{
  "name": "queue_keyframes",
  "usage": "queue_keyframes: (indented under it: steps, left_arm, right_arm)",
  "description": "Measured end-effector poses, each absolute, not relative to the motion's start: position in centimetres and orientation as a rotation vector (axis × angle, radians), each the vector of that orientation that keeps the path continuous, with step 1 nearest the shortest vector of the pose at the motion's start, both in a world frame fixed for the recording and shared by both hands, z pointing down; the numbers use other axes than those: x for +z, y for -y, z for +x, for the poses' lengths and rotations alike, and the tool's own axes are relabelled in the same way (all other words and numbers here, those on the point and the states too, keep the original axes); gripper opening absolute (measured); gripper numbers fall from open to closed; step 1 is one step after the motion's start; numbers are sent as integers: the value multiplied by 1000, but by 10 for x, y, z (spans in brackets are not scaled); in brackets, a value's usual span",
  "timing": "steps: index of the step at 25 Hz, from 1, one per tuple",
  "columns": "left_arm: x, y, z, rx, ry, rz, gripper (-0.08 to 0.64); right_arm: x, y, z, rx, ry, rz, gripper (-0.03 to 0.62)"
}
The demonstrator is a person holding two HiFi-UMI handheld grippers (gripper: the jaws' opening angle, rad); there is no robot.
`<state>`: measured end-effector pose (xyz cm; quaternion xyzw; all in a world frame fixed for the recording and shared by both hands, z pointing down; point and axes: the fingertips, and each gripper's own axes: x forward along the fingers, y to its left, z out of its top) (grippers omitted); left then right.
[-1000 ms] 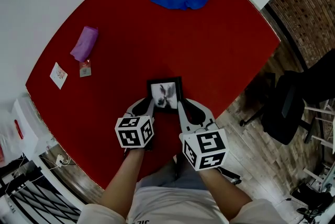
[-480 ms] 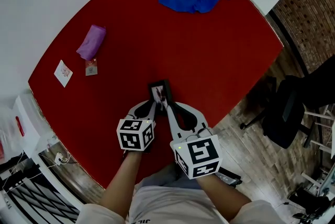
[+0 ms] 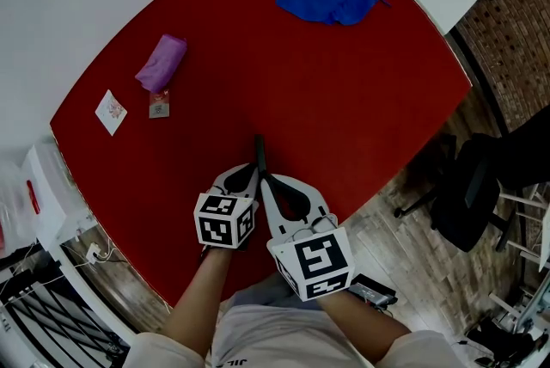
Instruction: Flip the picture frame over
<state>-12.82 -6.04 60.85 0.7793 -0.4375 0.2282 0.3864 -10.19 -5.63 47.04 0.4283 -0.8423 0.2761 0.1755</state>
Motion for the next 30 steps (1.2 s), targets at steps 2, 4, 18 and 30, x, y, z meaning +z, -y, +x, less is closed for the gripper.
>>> queue_keyframes:
  steps: [2, 4, 18, 30]
  left_arm:
    - [601, 62, -132, 554, 1125, 1988, 28]
    - [586, 65, -140, 521, 1149, 1996, 28]
    - [479, 108, -132, 411, 994, 2075, 94]
    - [495, 103, -122, 492, 995, 2019, 123]
  right_arm:
    - [470, 57, -106, 766, 2390, 1204, 5]
    - [468, 57, -109, 750, 2392, 1197, 5]
    - [466, 55, -122, 632, 2422, 1165, 5]
    - [462, 55, -119, 596, 2451, 1166, 5]
